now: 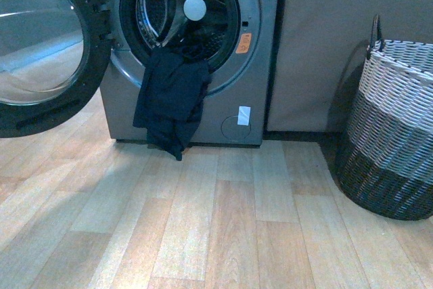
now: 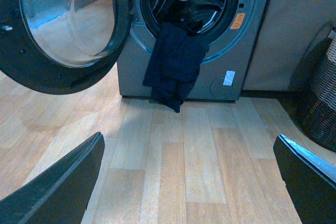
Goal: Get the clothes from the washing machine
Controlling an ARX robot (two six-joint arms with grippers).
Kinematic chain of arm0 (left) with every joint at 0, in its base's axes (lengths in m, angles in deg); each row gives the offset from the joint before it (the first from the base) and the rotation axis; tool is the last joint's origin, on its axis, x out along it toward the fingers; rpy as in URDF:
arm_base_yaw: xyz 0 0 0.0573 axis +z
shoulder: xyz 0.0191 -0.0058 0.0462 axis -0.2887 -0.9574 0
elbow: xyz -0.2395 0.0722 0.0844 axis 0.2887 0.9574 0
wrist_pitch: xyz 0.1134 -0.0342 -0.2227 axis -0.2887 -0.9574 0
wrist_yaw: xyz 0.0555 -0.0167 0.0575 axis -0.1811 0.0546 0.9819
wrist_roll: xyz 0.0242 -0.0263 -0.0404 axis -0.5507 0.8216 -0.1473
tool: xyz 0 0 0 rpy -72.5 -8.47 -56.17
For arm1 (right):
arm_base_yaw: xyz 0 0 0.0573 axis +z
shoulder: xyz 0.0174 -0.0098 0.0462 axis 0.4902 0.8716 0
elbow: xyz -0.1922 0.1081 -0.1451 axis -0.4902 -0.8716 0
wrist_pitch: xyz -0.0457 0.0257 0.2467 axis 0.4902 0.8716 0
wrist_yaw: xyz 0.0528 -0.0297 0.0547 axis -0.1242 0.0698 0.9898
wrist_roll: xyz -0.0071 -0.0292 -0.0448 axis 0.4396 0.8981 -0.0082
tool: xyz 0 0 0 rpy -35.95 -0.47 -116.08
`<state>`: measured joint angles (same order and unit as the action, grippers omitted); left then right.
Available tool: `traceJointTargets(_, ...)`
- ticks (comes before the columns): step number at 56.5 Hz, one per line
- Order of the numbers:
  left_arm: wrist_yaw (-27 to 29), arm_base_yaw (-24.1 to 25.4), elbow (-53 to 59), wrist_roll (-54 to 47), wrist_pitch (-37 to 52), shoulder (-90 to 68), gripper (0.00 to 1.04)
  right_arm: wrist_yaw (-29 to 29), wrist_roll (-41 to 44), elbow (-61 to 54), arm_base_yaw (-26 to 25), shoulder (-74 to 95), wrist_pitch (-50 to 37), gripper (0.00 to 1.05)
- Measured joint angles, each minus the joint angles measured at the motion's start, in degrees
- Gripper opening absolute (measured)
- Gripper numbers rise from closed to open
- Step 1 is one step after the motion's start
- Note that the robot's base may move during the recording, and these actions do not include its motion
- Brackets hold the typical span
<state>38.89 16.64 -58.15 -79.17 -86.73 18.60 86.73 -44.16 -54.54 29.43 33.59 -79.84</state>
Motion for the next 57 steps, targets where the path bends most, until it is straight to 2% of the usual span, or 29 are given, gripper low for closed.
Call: traceJointTargets(57, 0.2, 0.0, 0.0, 0.0, 0.0, 0.0, 0.98, 0.1, 0.0, 0.0, 0.0, 0.0, -0.1, 0.97)
